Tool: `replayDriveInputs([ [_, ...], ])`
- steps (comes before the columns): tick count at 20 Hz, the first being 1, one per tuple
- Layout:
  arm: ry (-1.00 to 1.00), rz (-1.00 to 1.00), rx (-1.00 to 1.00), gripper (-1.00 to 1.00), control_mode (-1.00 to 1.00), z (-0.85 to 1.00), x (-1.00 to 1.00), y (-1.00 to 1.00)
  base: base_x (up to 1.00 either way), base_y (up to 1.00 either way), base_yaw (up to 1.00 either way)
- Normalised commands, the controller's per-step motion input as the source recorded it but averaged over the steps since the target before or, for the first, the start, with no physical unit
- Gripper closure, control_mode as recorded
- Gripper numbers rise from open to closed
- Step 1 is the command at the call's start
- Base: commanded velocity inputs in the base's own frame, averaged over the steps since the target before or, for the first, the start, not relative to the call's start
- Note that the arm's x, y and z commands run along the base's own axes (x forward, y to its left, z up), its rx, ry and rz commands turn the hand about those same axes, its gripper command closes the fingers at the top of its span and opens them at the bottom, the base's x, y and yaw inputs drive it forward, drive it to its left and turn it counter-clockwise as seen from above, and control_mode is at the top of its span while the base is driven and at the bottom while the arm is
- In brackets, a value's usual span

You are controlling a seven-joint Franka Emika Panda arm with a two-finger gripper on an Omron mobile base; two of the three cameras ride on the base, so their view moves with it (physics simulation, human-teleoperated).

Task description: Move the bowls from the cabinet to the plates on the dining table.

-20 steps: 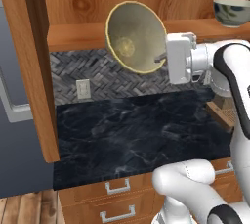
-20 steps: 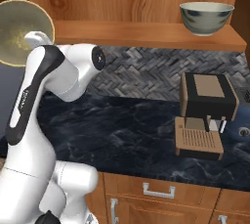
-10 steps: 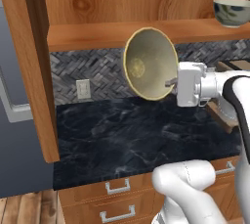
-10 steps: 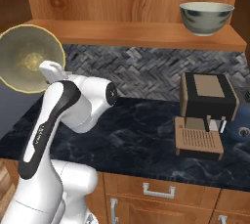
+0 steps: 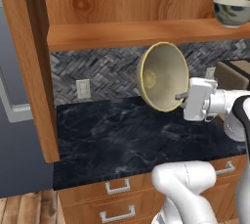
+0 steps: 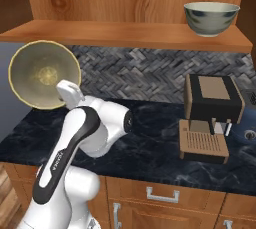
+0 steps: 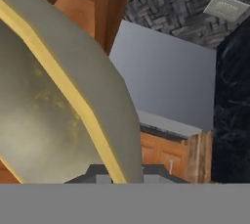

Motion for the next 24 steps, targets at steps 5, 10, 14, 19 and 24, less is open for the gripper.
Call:
replayDriveInputs([
  [5,0.12,-0.02,0.06,1.0,-1.0,-0.44,0.0,-0.23,0.0,0.0,0.0],
  [10,0.21,-0.03,0.08,1.0,-1.0,-0.12,0.0,-0.09,0.0,0.0,0.0],
  [14,0.32,-0.03,0.02,1.0,-1.0,0.0,0.01,-0.02,0.0,0.0,0.0],
  [19,0.4,-0.01,-0.02,1.0,-1.0,-0.04,0.07,-0.01,0.0,0.0,0.0],
  [24,0.38,0.0,-0.17,1.0,-1.0,-0.07,0.0,-0.04,0.0,0.0,0.0],
])
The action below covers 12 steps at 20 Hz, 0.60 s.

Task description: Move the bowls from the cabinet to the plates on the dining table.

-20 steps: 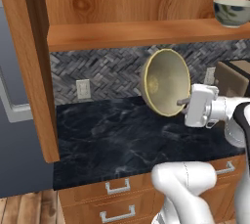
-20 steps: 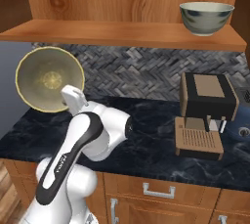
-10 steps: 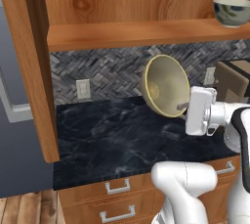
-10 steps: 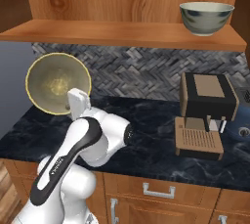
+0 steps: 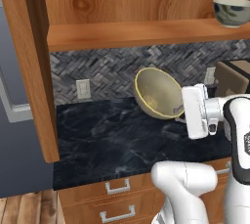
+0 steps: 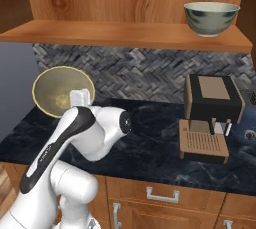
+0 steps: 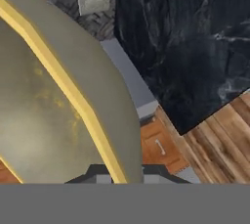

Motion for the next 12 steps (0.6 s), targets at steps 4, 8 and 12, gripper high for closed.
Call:
replayDriveInputs([
  [4,0.29,0.0,-0.26,1.0,-1.0,-0.18,0.0,-0.16,0.0,0.0,0.0],
  [8,0.21,0.0,-0.25,1.0,-1.0,-0.17,0.0,-0.26,0.0,0.0,0.0],
  [12,0.15,0.0,-0.15,1.0,-1.0,-0.14,0.0,-0.36,0.0,0.0,0.0],
])
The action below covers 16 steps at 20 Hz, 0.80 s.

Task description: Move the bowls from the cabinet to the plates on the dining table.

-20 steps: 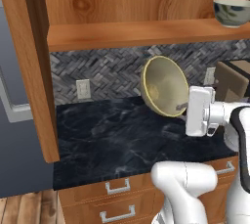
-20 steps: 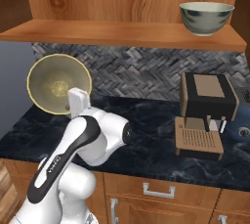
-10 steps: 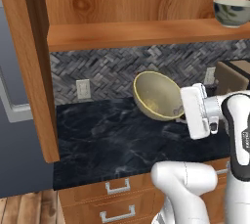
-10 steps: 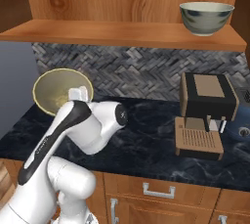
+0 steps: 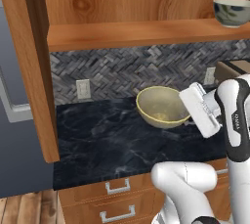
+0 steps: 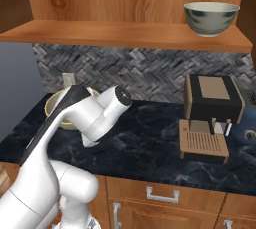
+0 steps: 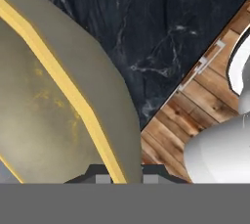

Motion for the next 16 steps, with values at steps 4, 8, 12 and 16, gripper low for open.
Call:
replayDriveInputs([
  [4,0.07,0.0,-0.04,1.0,-1.0,-0.19,0.0,-0.34,0.0,0.0,0.0],
  [8,0.04,0.0,0.0,1.0,-1.0,-0.12,0.0,-0.3,0.0,0.0,0.0],
  [12,0.0,0.0,0.0,1.0,-1.0,-0.1,-0.05,-0.24,0.0,0.0,0.0],
  [16,0.0,0.01,0.0,1.0,1.0,-0.05,-0.14,-0.13,-0.07,-0.03,0.01],
])
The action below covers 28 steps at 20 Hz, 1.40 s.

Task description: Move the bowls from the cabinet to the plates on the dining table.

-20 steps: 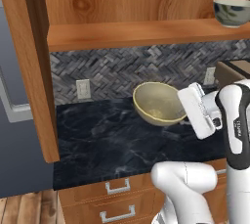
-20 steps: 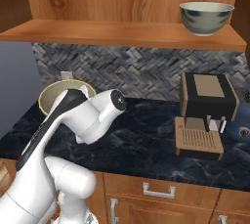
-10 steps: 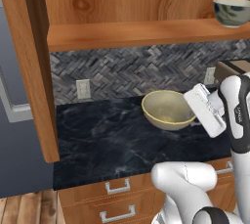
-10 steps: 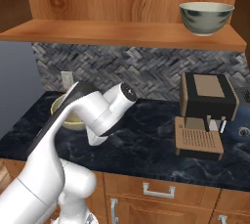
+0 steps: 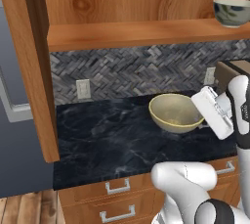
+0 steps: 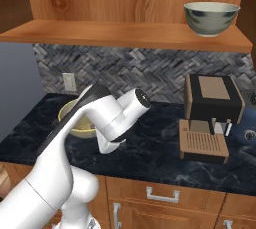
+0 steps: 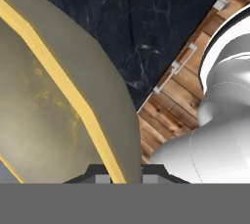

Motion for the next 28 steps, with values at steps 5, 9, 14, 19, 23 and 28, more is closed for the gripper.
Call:
replayDriveInputs([
  [5,0.0,0.0,0.0,1.0,1.0,0.0,0.0,0.0,-0.5,-0.03,0.02],
  [9,0.0,0.0,0.0,1.0,1.0,0.0,0.0,0.0,-0.78,0.0,0.0],
  [14,0.0,0.0,0.0,1.0,1.0,0.0,0.0,0.0,-0.75,0.0,0.0],
  [19,0.0,0.0,0.0,1.0,1.0,0.0,0.0,0.0,-0.33,0.0,-0.05],
  [23,0.0,0.0,0.0,1.0,1.0,0.0,0.0,0.0,-0.01,0.0,-0.41],
  [28,0.0,0.0,0.0,1.0,1.0,0.0,0.0,0.0,0.0,0.0,-0.62],
])
